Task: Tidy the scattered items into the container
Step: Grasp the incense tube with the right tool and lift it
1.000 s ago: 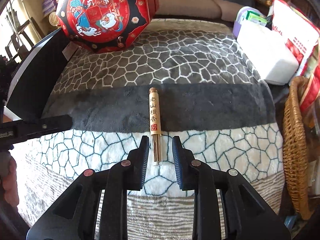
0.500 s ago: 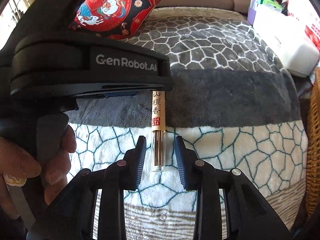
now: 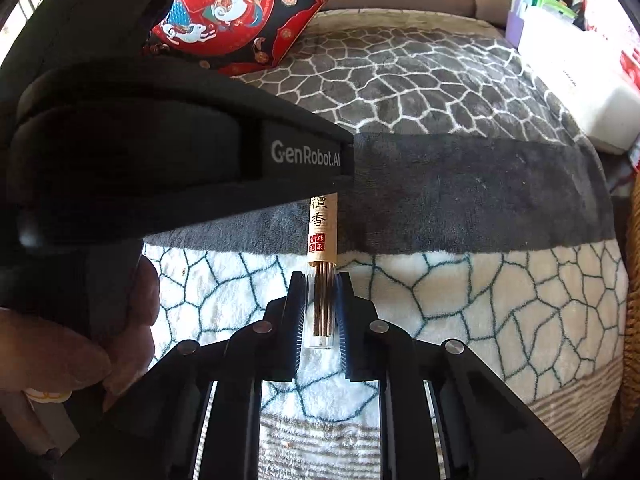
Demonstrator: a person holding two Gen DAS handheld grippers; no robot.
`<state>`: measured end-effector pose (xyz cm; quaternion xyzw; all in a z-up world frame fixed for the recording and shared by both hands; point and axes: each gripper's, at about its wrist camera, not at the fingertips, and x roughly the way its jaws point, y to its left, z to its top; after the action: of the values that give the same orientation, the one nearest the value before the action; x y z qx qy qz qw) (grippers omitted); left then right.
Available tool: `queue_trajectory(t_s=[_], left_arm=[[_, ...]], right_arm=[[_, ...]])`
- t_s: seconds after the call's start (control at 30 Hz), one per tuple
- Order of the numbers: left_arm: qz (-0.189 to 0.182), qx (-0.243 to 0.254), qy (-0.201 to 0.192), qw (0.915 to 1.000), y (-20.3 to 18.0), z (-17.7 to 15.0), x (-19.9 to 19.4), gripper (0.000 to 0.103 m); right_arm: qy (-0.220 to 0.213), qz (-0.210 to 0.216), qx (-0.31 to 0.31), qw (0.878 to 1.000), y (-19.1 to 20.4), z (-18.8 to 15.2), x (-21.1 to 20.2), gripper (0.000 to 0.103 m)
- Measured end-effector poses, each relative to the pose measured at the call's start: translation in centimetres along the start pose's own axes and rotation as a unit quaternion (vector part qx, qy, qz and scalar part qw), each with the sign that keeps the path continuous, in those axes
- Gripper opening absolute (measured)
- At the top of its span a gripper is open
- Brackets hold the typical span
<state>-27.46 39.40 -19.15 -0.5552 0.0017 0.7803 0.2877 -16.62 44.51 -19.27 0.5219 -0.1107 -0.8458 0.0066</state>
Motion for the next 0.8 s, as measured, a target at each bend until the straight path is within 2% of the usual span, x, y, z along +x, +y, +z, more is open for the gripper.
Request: queue_trajectory(t_s=[0.2, 0.33, 0.4, 0.6, 0.8], left_arm=[[0.000, 0.004, -0.015, 0.9999, 1.4, -0.2, -3.3, 0.018], [0.002, -0.007, -0.014, 0.9999, 3.7, -0.5, -5.6, 0.017], [0.001, -0.014, -0.018, 0.9997, 5.0, -0.7, -7.0, 0.017], [0.007, -0.022, -0.038, 0.9990, 8.6, -2.2, -12.5, 0.012], [0.011, -0.039, -0.053, 0.9977, 12.5, -4.3, -17.4, 0.012]], right_arm=[[-0.004, 0.034, -0.001, 0.999, 2.2, -0.1, -0.8, 0.014], [-0.004, 0.082, 0.005, 0.997, 4.2, -0.2, -1.2, 0.014], [-0.008, 0.095, -0.002, 0.995, 5.8, -0.4, -1.8, 0.014], [-0.032, 0.096, -0.047, 0.994, 11.7, -0.2, -3.9, 0.014], [-0.038, 0.148, -0.034, 0.988, 16.6, 0.8, -5.2, 0.014]])
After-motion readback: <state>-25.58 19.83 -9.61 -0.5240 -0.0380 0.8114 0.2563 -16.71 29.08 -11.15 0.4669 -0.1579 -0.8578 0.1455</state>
